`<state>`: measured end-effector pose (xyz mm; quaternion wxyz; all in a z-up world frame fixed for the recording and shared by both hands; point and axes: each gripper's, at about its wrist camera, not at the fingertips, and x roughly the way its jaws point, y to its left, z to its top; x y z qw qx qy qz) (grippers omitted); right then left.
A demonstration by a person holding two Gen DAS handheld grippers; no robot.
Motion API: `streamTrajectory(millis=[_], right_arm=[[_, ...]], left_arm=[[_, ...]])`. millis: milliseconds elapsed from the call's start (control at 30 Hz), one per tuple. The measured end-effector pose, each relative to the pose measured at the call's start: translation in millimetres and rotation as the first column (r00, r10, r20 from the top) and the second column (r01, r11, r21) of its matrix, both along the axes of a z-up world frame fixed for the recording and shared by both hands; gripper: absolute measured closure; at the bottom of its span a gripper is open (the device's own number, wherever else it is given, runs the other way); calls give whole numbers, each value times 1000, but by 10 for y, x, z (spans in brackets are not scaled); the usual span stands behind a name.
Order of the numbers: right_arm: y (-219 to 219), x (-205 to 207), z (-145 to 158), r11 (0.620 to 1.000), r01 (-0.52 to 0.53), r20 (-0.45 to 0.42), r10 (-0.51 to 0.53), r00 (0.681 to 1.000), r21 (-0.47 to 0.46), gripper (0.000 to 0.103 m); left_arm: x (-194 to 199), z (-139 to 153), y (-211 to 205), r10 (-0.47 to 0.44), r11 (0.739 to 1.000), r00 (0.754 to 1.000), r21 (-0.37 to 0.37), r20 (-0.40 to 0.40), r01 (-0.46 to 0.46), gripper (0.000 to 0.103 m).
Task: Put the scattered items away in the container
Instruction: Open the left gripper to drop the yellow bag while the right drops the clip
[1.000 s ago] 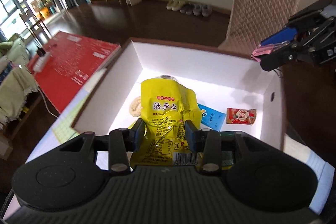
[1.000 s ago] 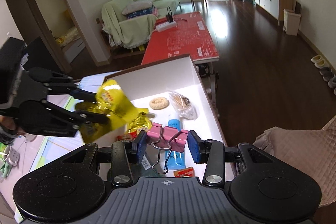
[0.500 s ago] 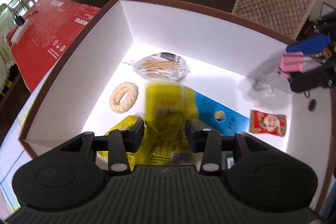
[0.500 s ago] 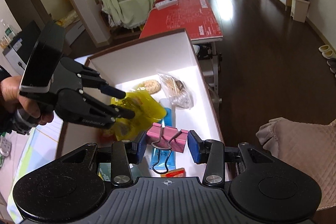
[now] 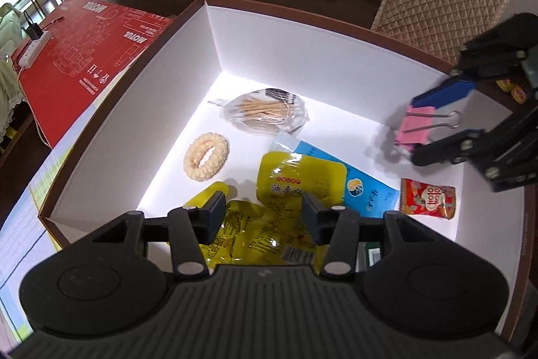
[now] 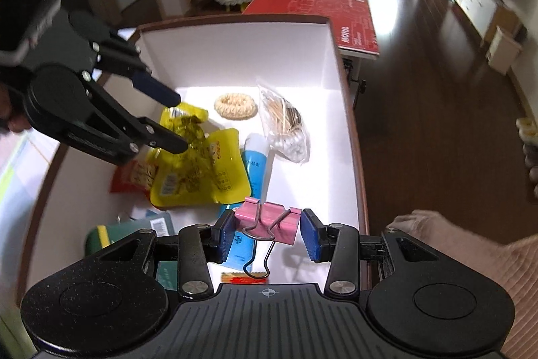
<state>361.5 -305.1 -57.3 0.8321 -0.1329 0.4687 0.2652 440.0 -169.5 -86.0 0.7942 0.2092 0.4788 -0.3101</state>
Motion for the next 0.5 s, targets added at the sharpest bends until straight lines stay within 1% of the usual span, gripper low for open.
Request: streamTrajectory(millis=[233, 367, 400, 433, 467, 500], right_arm=[[194, 3, -114, 987, -101, 60, 110, 992, -128, 61], [284, -63, -145, 964, -152, 166, 191, 967, -220, 60], [303, -77, -156, 956, -159, 188, 208, 960, -246, 53], [312, -96, -159, 952, -162, 208, 219, 953, -261, 28], [303, -124, -148, 953, -160, 226, 221, 949, -259, 21], [295, -151, -132, 954, -162, 236, 223, 946, -252, 21]], left_arm=[[-31, 25, 22, -12, 1000, 1000, -17, 1, 12, 57], [-30, 29, 37, -13, 1000, 1000, -23, 0, 13, 57], [-30, 29, 41, -11, 1000, 1000, -23, 1, 11, 57], [-30, 28, 44, -10, 1000, 1000, -23, 2, 10, 57], [-35, 28, 49, -10, 1000, 1000, -22, 3, 10, 57], [-41, 29, 55, -9, 1000, 1000, -20, 4, 10, 57]])
